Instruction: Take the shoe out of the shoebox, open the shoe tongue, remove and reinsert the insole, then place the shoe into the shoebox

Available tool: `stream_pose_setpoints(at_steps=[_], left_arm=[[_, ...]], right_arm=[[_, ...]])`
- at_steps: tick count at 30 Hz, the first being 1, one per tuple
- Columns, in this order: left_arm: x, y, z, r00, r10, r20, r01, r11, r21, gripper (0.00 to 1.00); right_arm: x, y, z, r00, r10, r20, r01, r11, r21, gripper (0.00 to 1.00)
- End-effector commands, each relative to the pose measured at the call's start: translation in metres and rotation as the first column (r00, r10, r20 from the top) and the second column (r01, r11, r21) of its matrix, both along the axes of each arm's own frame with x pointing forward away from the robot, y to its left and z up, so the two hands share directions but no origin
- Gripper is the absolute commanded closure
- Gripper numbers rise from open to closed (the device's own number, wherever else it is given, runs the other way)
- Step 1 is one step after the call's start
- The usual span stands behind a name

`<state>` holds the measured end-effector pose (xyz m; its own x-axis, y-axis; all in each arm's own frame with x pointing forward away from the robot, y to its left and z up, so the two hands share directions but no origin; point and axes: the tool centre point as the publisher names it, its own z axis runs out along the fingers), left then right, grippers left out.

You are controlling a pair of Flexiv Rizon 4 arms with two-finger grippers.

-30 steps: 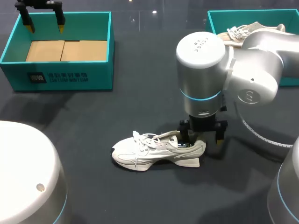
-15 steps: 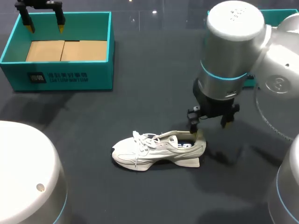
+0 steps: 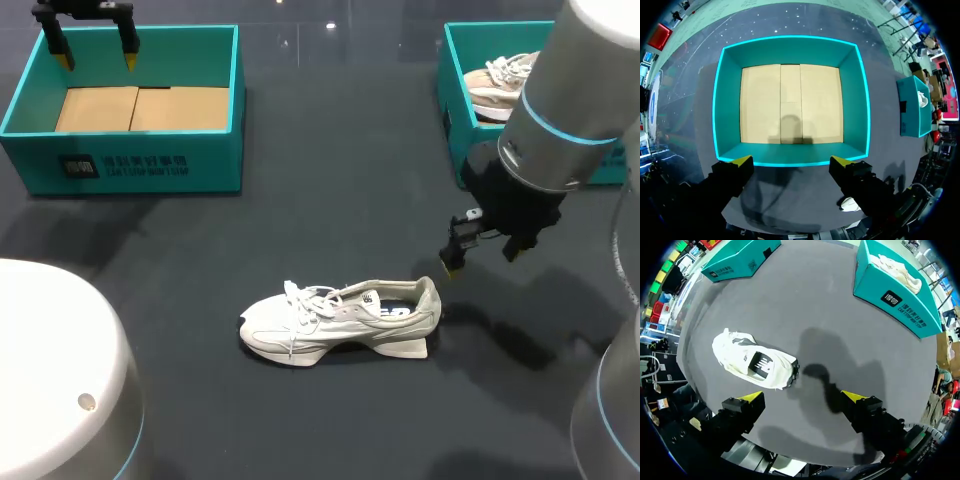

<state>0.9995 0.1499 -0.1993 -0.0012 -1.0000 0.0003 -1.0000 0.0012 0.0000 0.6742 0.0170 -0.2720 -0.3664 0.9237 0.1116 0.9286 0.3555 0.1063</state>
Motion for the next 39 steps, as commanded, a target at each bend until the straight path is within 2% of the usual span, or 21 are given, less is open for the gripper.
stream_pose_setpoints(at_steps=[1,3,5,8,9,11,13,16,30,31,33,34,35,39], left_arm=[[0.000,0.000,0.000,1.000,0.000,0.000,0.000,1.000,0.000,0.00],[0.000,0.000,0.000,1.000,0.000,0.000,0.000,1.000,0.000,0.00],[0.000,0.000,0.000,1.000,0.000,0.000,0.000,1.000,0.000,0.00],[0.000,0.000,0.000,1.000,0.000,0.000,0.000,1.000,0.000,0.00],[0.000,0.000,0.000,1.000,0.000,0.000,0.000,1.000,0.000,0.00],[0.000,0.000,0.000,1.000,0.000,0.000,0.000,1.000,0.000,0.00],[0.000,0.000,0.000,1.000,0.000,0.000,0.000,1.000,0.000,0.00],[0.000,0.000,0.000,1.000,0.000,0.000,0.000,1.000,0.000,0.00],[0.000,0.000,0.000,1.000,0.000,0.000,0.000,1.000,0.000,0.00],[0.000,0.000,0.000,1.000,0.000,0.000,0.000,1.000,0.000,0.00],[0.000,0.000,0.000,1.000,0.000,0.000,0.000,1.000,0.000,0.00],[0.000,0.000,0.000,1.000,0.000,0.000,0.000,1.000,0.000,0.00],[0.000,0.000,0.000,1.000,0.000,0.000,0.000,1.000,0.000,0.00],[0.000,0.000,0.000,1.000,0.000,0.000,0.000,1.000,0.000,0.00]], right_arm=[[-0.007,-0.025,-0.004,0.990,0.068,0.123,-0.105,0.938,0.329,0.00],[-0.007,-0.036,0.001,0.973,0.145,0.182,-0.208,0.893,0.400,0.00],[-0.005,-0.038,0.003,0.952,0.225,0.208,-0.295,0.851,0.435,0.00],[-0.001,-0.041,0.001,0.945,0.263,0.194,-0.324,0.838,0.439,0.00],[0.003,-0.041,0.000,0.923,0.332,0.194,-0.384,0.805,0.452,0.00],[0.006,-0.040,-0.002,0.909,0.367,0.196,-0.416,0.780,0.467,0.00],[0.009,-0.040,-0.003,0.865,0.444,0.235,-0.498,0.703,0.507,0.00],[0.003,-0.042,-0.008,0.747,0.562,0.354,-0.657,0.545,0.521,0.00],[0.003,-0.042,-0.008,0.747,0.562,0.354,-0.657,0.545,0.521,0.00],[0.002,-0.041,-0.010,0.722,0.576,0.384,-0.687,0.529,0.498,0.00],[0.001,-0.041,-0.016,0.665,0.609,0.433,-0.739,0.451,0.501,0.00],[0.001,-0.043,-0.019,0.654,0.601,0.459,-0.749,0.430,0.504,0.00],[0.001,-0.045,-0.022,0.624,0.609,0.490,-0.772,0.382,0.508,0.00],[0.000,-0.048,-0.027,0.551,0.616,0.562,-0.824,0.296,0.483,0.00]])
